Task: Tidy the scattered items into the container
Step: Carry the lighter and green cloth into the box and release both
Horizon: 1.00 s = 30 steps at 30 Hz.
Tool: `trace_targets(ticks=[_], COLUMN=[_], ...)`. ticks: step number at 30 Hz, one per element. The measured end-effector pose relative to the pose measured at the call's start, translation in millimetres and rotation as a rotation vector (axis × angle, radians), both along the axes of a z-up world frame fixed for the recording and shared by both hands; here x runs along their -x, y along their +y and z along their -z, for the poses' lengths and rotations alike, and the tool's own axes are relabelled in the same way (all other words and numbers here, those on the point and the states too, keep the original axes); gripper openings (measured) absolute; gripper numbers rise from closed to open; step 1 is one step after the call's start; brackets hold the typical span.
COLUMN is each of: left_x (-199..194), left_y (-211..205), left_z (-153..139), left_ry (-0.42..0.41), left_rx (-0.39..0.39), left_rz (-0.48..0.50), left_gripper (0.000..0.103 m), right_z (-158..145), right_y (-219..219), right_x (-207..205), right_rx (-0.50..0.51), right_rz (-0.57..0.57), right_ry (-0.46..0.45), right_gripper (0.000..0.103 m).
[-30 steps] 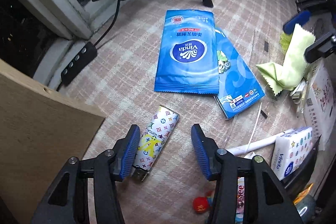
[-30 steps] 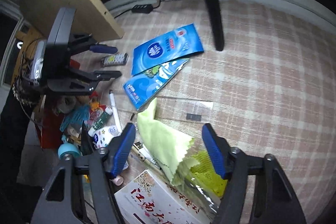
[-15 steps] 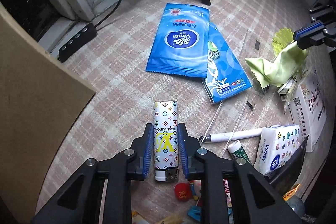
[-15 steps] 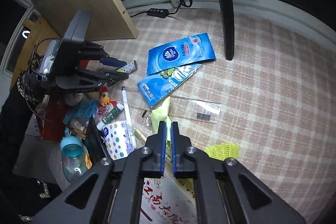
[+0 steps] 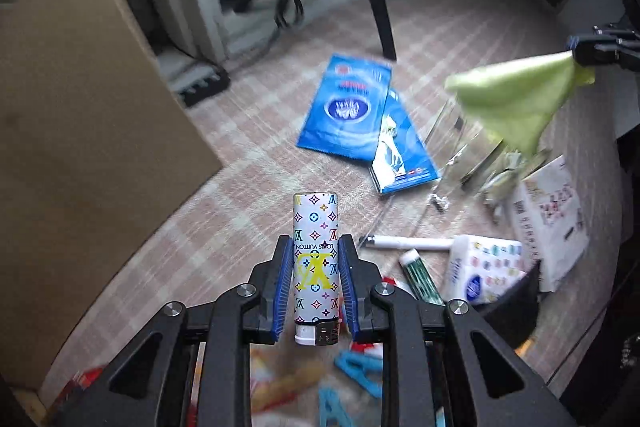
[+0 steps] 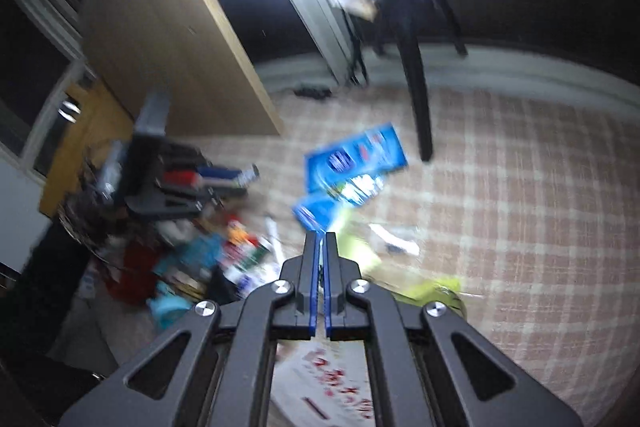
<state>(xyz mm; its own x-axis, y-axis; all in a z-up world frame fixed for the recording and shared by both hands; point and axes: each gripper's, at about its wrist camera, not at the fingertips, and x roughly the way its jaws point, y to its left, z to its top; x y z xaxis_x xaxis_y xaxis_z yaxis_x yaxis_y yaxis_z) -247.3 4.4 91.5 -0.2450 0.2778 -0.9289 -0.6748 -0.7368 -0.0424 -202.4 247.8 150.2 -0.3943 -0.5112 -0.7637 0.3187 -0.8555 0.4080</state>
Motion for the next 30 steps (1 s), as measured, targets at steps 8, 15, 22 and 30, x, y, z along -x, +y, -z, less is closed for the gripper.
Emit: trace_targets(ticks=[8, 15, 22, 30], left_x=[-52, -106, -147, -151], left_y=[-61, -139, -221, -271], left_z=[-69, -107, -106, -90], left_ry=[0.151, 0.221, 0.231, 0.228], left_rx=[-0.086, -0.088, -0.055, -0.049], left_rz=[-0.107, -0.288, -0.48, -0.593], left_gripper=[0.021, 0.022, 0.022, 0.022], right_z=[-53, -71, -77, -66], right_y=[-47, -126, -222, -328], right_x=[-19, -33, -25, -11], right_rx=[0.087, 0.143, 0.206, 0.166], right_rz=[-0.061, -0.191, -0.341, -0.448], right_ry=[0.128, 0.175, 0.164, 0.146], right_gripper=[0.002, 0.002, 0.002, 0.002])
